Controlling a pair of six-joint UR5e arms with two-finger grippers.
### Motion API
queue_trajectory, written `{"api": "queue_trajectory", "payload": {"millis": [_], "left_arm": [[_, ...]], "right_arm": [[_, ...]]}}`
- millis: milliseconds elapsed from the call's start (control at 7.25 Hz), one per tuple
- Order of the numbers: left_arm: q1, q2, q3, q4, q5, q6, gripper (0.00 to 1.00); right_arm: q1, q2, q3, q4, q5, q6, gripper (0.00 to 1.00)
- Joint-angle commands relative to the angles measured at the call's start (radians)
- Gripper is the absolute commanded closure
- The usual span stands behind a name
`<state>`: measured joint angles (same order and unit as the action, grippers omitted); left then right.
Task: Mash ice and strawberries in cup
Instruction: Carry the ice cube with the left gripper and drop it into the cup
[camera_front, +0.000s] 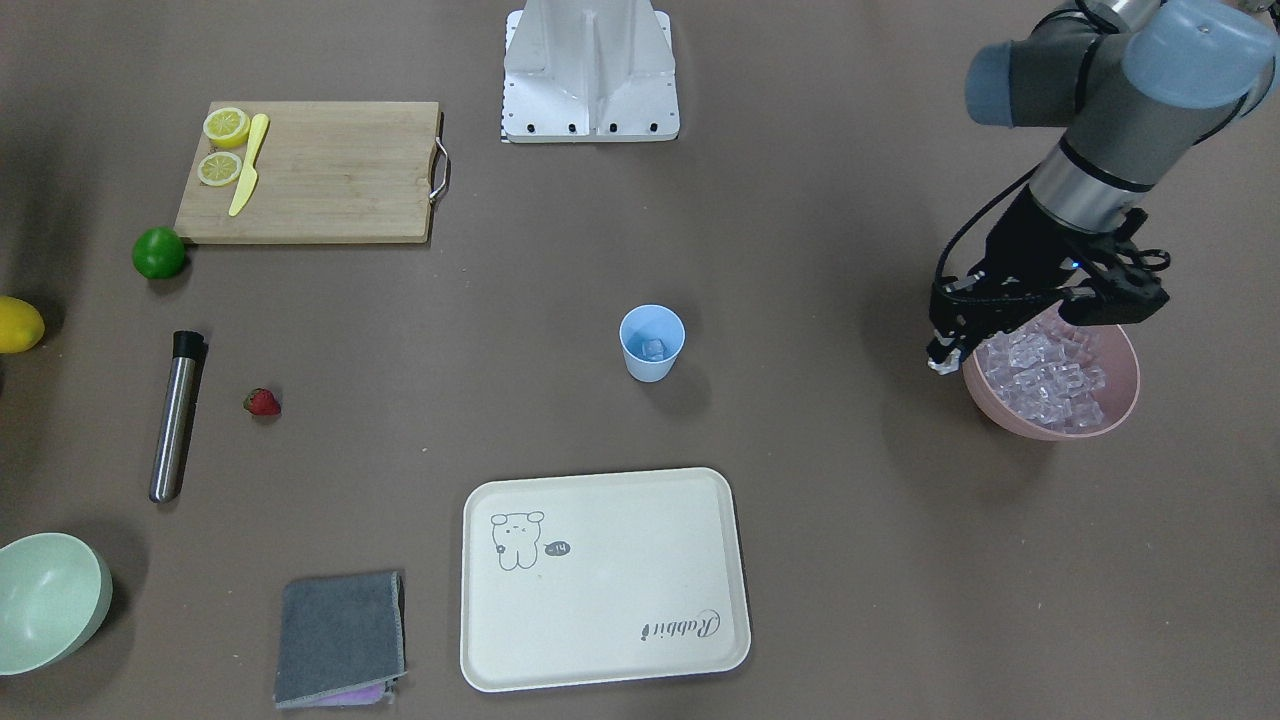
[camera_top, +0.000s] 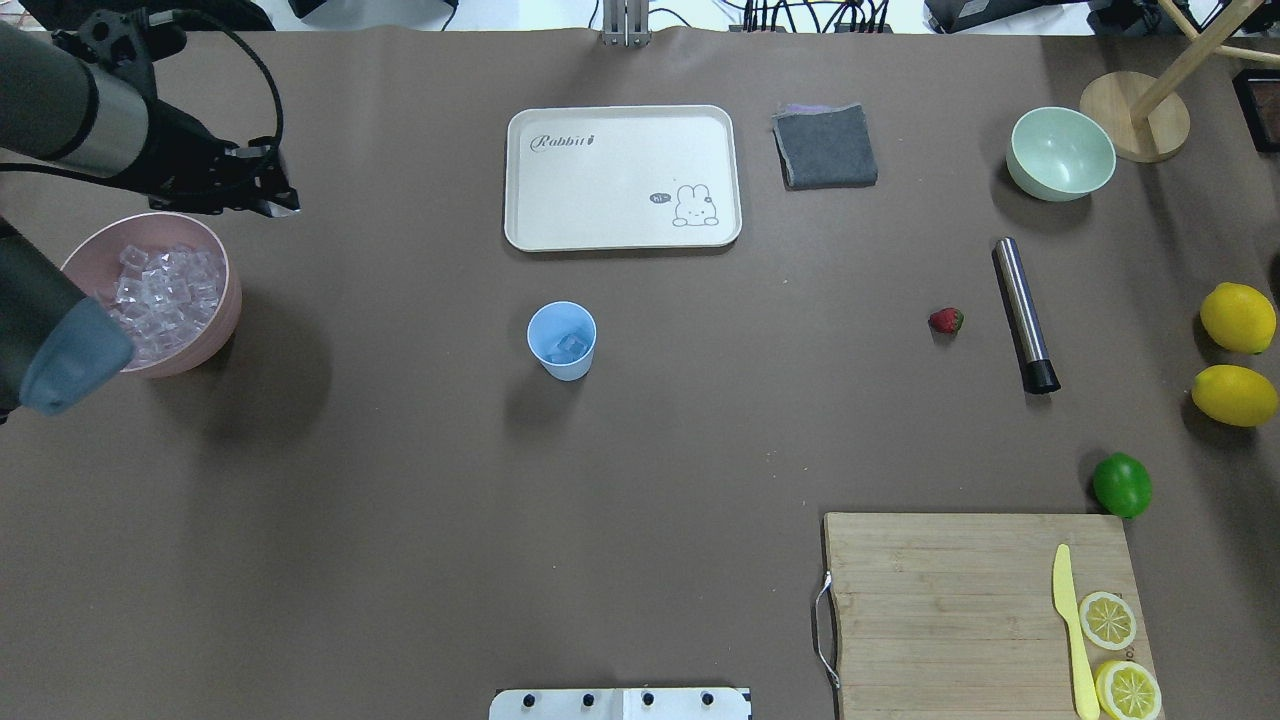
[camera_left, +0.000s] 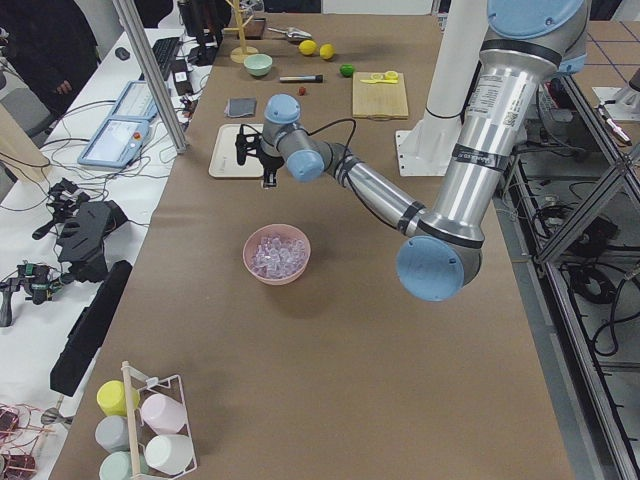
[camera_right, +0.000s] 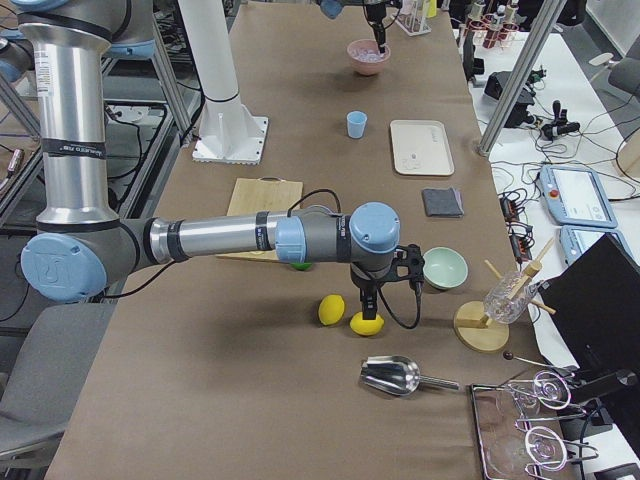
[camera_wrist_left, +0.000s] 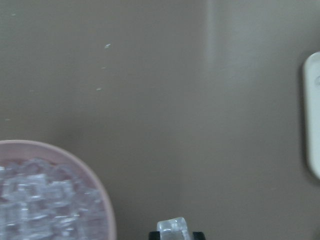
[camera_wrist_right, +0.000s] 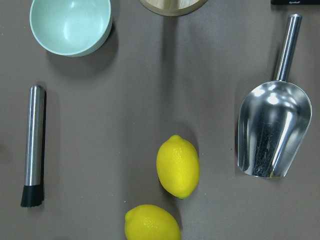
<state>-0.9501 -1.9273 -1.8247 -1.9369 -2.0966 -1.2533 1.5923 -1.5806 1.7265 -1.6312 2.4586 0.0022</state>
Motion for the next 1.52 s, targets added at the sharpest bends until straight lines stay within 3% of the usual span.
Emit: {"api": "queue_trajectory", "payload": {"millis": [0,552,1241,1379], "left_arm": [[0.111,-0.099,-0.002,-0.017,0.082,-0.199,1.00],[0.393,-0.177,0.013,-0.017,0.378,-0.330,1.00],[0.419,-0.229,0.097,-0.020,0.412,-0.330,1.00],[0.419,-0.236,0.097,-0.017,0.414,-0.330,0.95]], "right_arm": [[0.000,0.002,-0.001,0.001,0.000,0.001,0.00],[0.000,-0.004,-0.004,0.036,-0.001,0.002,0.00],[0.000,-0.007,-0.005,0.037,-0.003,0.002,0.00],[0.000,-0.007,-0.004,0.037,-0.003,0.001,0.00]]}}
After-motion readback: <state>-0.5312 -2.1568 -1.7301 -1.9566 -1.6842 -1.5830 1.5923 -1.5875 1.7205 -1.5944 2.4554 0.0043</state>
